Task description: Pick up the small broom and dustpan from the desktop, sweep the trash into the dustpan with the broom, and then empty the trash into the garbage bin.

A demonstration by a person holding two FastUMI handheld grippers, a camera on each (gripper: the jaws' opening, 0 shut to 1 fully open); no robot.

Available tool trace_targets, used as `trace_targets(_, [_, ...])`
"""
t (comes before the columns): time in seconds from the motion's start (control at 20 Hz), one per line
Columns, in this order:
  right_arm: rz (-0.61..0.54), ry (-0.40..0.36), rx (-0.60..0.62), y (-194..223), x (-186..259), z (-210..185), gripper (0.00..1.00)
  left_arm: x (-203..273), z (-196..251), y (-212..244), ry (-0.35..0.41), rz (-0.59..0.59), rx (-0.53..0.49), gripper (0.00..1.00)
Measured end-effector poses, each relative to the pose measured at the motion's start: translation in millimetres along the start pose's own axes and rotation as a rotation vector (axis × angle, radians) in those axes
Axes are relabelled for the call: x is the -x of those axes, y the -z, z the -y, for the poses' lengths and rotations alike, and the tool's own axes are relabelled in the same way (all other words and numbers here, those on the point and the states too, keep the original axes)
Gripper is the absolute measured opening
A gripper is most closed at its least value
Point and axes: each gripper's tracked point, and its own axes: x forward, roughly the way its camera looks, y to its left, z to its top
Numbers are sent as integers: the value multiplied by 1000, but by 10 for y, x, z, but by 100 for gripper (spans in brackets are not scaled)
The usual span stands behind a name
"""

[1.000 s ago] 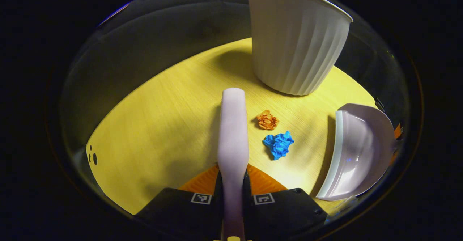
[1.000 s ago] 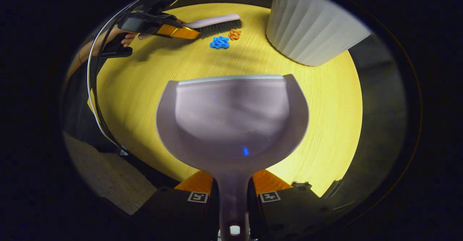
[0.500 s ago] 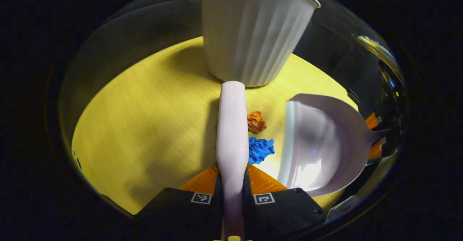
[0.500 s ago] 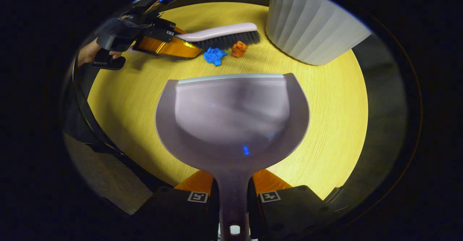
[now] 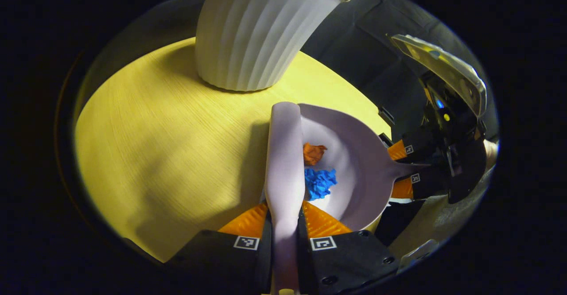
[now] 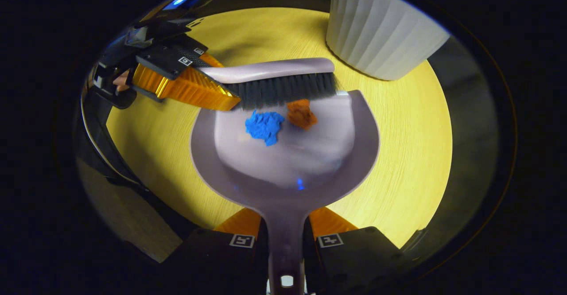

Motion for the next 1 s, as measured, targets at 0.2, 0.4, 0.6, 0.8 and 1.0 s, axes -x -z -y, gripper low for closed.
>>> trace_targets(0.2, [68, 24, -71, 59, 96, -51, 37, 410, 24, -112, -70, 116, 56, 27])
trace_targets(0.4, [120, 77, -172, 71, 484, 34, 37, 982, -106, -165, -230, 267, 99, 28])
trace_targets(0.6, [162, 138, -253, -16, 1123, 256, 37, 935, 118, -48, -369, 312, 115, 28])
trace_targets(0.8, [195, 184, -275, -265, 1864, 476, 37, 881, 169, -208, -395, 290, 187, 27])
trace_targets(1.0, [257, 177, -301, -544, 2477, 748, 37, 775, 135, -208, -408, 275, 227, 27])
